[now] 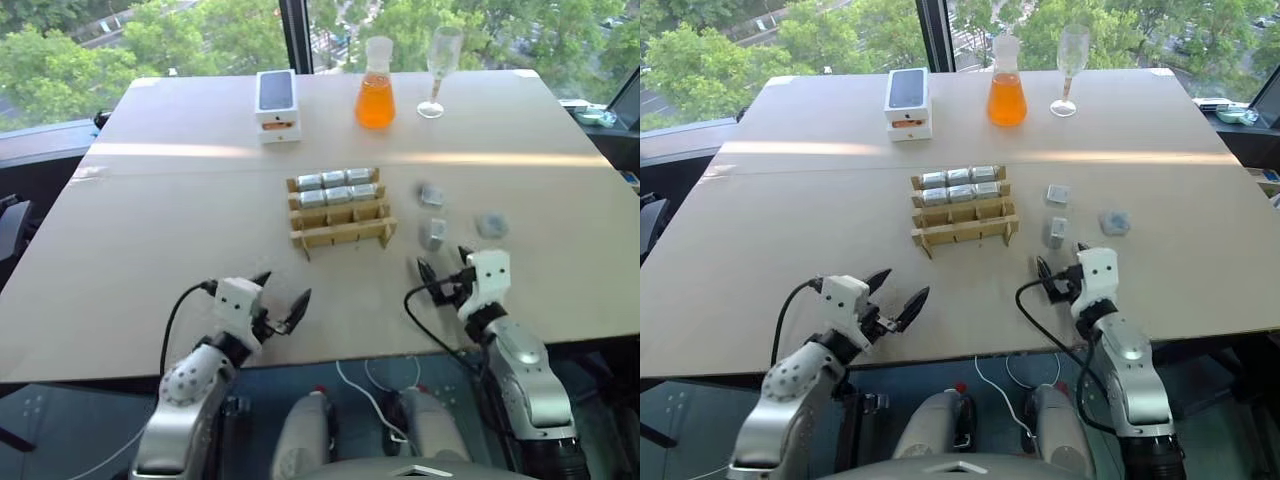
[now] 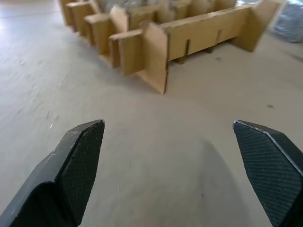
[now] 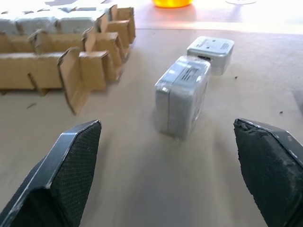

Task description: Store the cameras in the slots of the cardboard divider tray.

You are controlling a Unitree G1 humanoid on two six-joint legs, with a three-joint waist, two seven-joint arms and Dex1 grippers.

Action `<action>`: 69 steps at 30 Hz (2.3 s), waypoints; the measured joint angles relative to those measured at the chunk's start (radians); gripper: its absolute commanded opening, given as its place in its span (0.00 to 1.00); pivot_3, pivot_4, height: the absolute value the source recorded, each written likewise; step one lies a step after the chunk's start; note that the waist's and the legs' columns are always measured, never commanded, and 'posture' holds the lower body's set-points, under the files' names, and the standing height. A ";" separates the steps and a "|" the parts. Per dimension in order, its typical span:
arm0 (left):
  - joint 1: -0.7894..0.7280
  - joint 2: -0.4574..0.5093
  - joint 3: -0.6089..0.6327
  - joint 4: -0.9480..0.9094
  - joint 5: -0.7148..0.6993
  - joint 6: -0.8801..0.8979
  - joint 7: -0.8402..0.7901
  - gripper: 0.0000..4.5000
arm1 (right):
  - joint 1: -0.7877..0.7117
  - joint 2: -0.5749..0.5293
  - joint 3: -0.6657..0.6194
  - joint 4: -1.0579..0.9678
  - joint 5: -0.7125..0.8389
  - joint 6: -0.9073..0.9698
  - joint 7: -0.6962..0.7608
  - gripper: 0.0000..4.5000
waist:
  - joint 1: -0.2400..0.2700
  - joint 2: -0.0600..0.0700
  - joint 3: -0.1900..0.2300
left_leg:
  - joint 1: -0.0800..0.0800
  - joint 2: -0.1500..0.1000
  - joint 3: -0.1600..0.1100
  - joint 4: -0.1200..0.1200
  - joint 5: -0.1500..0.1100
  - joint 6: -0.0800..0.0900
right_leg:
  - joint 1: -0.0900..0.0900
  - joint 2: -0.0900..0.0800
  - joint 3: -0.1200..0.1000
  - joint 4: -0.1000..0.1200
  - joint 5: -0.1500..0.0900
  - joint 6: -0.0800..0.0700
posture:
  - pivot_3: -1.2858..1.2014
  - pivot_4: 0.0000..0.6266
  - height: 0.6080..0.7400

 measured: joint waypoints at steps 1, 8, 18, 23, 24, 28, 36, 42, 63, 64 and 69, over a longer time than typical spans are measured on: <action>-0.004 0.046 0.003 -0.006 -0.009 0.004 -0.039 1.00 | -0.011 0.007 -0.001 0.003 -0.003 0.003 -0.012 0.99 | 0.000 0.000 0.000 | 0.000 0.000 0.000 0.000 0.000 0.000 | 0.000 0.000 0.000 0.000 0.000 0.000 | 0.52 0.24 1.00; -0.075 0.279 0.091 -0.108 -0.208 0.090 -0.298 1.00 | -0.078 0.050 -0.002 0.062 -0.038 0.018 -0.081 0.99 | -0.002 0.001 0.000 | 0.000 0.000 0.001 0.000 0.000 0.000 | 0.000 -0.001 0.000 0.000 0.000 0.000 | 0.52 0.24 1.00; -0.109 0.380 0.096 -0.145 -0.293 0.145 -0.450 1.00 | -0.112 0.073 -0.001 0.104 -0.057 0.019 -0.115 0.99 | -0.009 0.001 0.001 | 0.000 0.000 0.001 0.000 0.001 -0.002 | 0.000 0.000 0.001 0.000 0.000 0.000 | 0.52 0.24 1.00; -0.130 0.379 0.091 -0.143 -0.280 0.144 -0.457 1.00 | -0.112 0.070 -0.001 0.110 -0.061 0.019 -0.115 0.79 | -0.014 0.001 0.001 | 0.000 0.000 0.001 0.000 0.001 -0.003 | 0.000 0.000 0.001 0.000 0.000 0.000 | 0.52 0.24 1.00; -0.130 0.378 0.086 -0.143 -0.275 0.144 -0.457 1.00 | -0.113 0.068 -0.001 0.110 -0.062 0.019 -0.114 0.68 | -0.016 0.001 0.001 | 0.000 0.000 0.001 0.000 0.002 -0.003 | 0.000 0.000 0.001 0.000 0.000 0.000 | 0.52 0.24 1.00; -0.130 0.369 0.081 -0.142 -0.271 0.144 -0.454 1.00 | -0.119 0.065 -0.002 0.113 -0.064 0.019 -0.114 0.25 | -0.023 0.001 0.001 | 0.000 0.000 0.001 0.000 0.002 -0.003 | 0.000 0.000 0.001 0.000 0.000 0.000 | 0.52 0.24 1.00; -0.131 0.323 0.085 -0.142 -0.272 0.144 -0.415 1.00 | -0.144 0.052 -0.004 0.132 -0.061 0.030 -0.096 0.14 | -0.024 0.001 0.001 | 0.000 0.000 0.001 0.000 0.002 -0.003 | 0.000 0.000 0.002 0.001 0.000 0.000 | 0.52 0.24 1.00; -0.101 0.283 0.140 -0.142 -0.295 0.145 -0.377 1.00 | -0.285 -0.021 -0.017 0.182 0.047 0.004 0.098 0.14 | -0.028 0.001 0.002 | 0.001 0.000 0.003 0.000 0.001 -0.001 | 0.000 0.000 0.003 0.001 0.000 0.000 | 0.52 0.24 1.00; 0.093 0.064 0.242 -0.340 -0.358 0.219 -0.030 1.00 | -1.199 0.061 0.149 1.447 -0.054 -0.632 1.088 0.14 | -0.024 0.002 0.002 | 0.000 -0.001 0.003 0.000 0.003 -0.005 | 0.000 -0.004 0.002 0.001 0.003 -0.005 | 0.52 0.24 1.00; 0.094 0.061 0.242 -0.346 -0.359 0.219 -0.021 1.00 | -1.204 0.064 0.149 1.463 -0.063 -0.640 1.087 0.14 | -0.024 0.002 0.002 | 0.000 -0.001 0.003 0.000 0.003 -0.005 | 0.000 -0.005 0.002 0.001 0.003 -0.005 | 0.52 0.24 1.00; 0.127 0.039 0.243 -0.382 -0.359 0.219 0.027 1.00 | -1.229 0.069 0.147 1.556 -0.140 -0.668 1.026 0.14 | -0.029 0.002 0.002 | 0.000 -0.001 0.003 0.000 0.003 -0.005 | 0.000 -0.005 0.002 0.001 0.003 -0.006 | 0.52 0.24 1.00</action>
